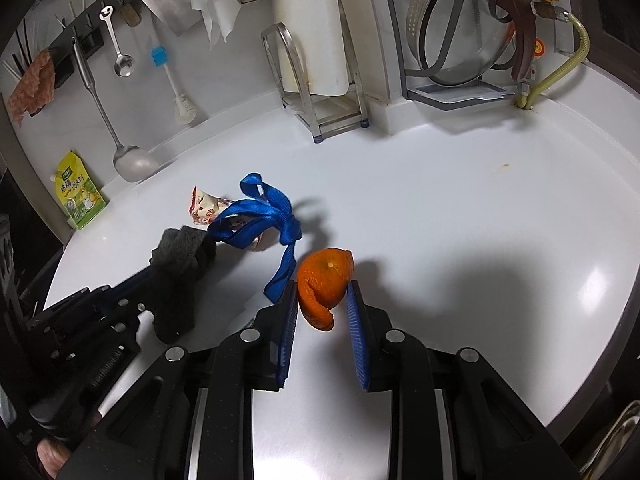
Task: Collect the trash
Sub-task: 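Grasp the orange with the right tool while the left grasps the grey sock, then carry orange and sock over the bin and open both tools to drop them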
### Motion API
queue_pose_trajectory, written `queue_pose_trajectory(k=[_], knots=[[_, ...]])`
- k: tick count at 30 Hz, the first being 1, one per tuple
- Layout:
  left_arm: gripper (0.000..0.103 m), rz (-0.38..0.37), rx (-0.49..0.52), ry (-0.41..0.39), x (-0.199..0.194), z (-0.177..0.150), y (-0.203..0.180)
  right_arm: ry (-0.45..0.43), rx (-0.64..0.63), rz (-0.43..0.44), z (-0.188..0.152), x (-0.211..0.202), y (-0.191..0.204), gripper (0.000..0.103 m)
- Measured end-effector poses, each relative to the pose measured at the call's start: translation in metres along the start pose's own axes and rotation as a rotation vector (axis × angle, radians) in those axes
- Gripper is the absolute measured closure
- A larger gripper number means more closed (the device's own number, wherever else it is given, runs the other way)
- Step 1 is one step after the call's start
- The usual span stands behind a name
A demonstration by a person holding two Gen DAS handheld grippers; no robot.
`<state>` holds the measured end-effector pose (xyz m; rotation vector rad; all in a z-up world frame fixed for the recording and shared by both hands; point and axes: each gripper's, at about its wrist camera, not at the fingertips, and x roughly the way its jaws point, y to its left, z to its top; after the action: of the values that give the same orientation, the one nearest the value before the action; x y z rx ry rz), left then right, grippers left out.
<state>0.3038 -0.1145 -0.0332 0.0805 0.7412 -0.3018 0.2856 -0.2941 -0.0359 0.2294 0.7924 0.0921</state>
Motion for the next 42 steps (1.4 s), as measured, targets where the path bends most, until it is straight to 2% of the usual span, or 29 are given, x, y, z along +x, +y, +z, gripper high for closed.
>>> queue_pose_trajectory(k=[7, 15, 21, 28, 35, 42], knots=[[0.092, -0.003, -0.010, -0.066, -0.029, -0.010, 0.010, -0.027, 0.017, 0.003, -0.014, -0.020, -0.001, 0.079], [0.092, -0.005, -0.024, -0.091, -0.081, -0.034, 0.019, -0.067, 0.008, -0.006, -0.046, -0.058, 0.013, 0.079], [0.092, -0.014, -0.042, -0.089, -0.125, -0.068, 0.021, -0.100, -0.045, -0.025, -0.099, -0.104, 0.038, 0.079], [0.092, 0.004, -0.022, -0.103, -0.177, -0.115, 0.014, -0.120, -0.022, 0.023, -0.164, -0.157, 0.060, 0.079], [0.092, 0.018, 0.004, -0.093, -0.216, -0.159, 0.005, -0.075, -0.019, 0.037, -0.233, -0.174, 0.080, 0.079], [0.092, 0.024, 0.005, -0.066, -0.236, -0.197, 0.000, -0.025, -0.033, 0.050, -0.273, -0.187, 0.085, 0.079]])
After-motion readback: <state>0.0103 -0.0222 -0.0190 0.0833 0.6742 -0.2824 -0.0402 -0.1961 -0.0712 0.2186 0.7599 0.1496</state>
